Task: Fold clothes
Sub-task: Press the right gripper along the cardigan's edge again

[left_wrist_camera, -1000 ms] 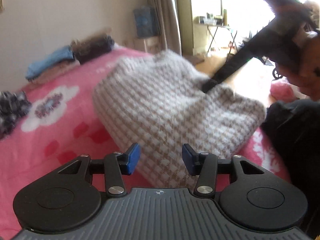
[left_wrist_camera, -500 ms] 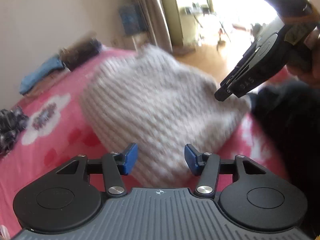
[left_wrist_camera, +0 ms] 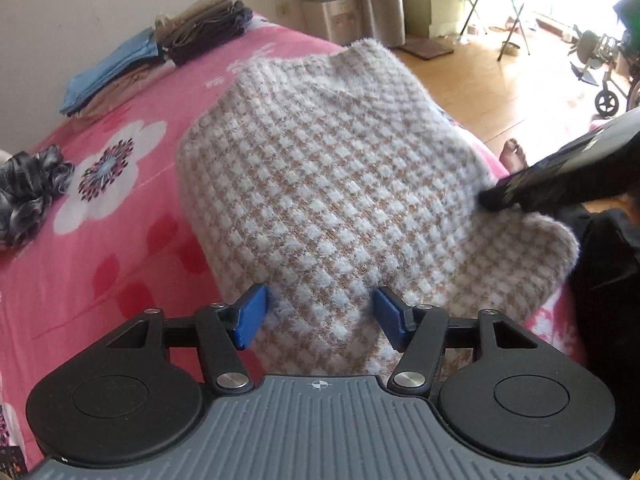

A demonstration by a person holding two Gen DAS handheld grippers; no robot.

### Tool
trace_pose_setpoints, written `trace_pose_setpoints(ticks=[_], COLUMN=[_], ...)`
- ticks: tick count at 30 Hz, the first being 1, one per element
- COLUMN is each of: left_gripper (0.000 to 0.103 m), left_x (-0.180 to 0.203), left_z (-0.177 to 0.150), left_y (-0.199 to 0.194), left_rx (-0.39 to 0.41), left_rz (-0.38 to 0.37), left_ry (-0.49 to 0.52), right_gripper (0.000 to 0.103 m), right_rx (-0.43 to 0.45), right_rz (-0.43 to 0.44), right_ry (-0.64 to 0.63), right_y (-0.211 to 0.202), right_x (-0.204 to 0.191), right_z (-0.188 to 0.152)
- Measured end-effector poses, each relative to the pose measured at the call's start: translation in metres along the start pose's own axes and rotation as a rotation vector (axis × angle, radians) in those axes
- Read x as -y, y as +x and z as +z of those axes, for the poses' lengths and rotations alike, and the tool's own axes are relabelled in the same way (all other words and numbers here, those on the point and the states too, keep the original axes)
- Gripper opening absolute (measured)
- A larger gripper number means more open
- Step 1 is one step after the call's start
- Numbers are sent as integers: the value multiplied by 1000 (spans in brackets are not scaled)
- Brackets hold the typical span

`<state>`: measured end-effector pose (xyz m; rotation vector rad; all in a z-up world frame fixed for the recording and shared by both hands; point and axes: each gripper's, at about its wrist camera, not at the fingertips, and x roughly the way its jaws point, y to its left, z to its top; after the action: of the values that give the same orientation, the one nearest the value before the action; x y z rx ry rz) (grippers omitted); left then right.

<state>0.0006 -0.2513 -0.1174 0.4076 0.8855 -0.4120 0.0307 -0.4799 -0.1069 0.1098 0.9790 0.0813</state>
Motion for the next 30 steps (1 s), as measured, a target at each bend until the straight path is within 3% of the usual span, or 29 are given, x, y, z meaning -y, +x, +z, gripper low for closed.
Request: trace_pose_setpoints(ticks=[4,7,10,13,18,30], left_gripper=[61,61,61,61,62,63], left_x=[3,8,11,15,18,22], left_z=[3,7,9,9,10,13], left_y=[0,2,2,1,1,2], left_rx=[-26,-43,-52,-54,-68,-82], left_rz=[15,34,48,60,71,99], left_ry=[-7,6,22,41,52,72], right_gripper=[21,21,22,26,35,38], right_rx=[99,147,96,114,111,134], right_rz=[81,106,34,50,92,136], right_ry=[67,74,13,43,116,164], right_y=[-31,-30,10,30,28,29], right_x=[7,2,-2,3,17,26], right_z=[12,24,22,12,9,3])
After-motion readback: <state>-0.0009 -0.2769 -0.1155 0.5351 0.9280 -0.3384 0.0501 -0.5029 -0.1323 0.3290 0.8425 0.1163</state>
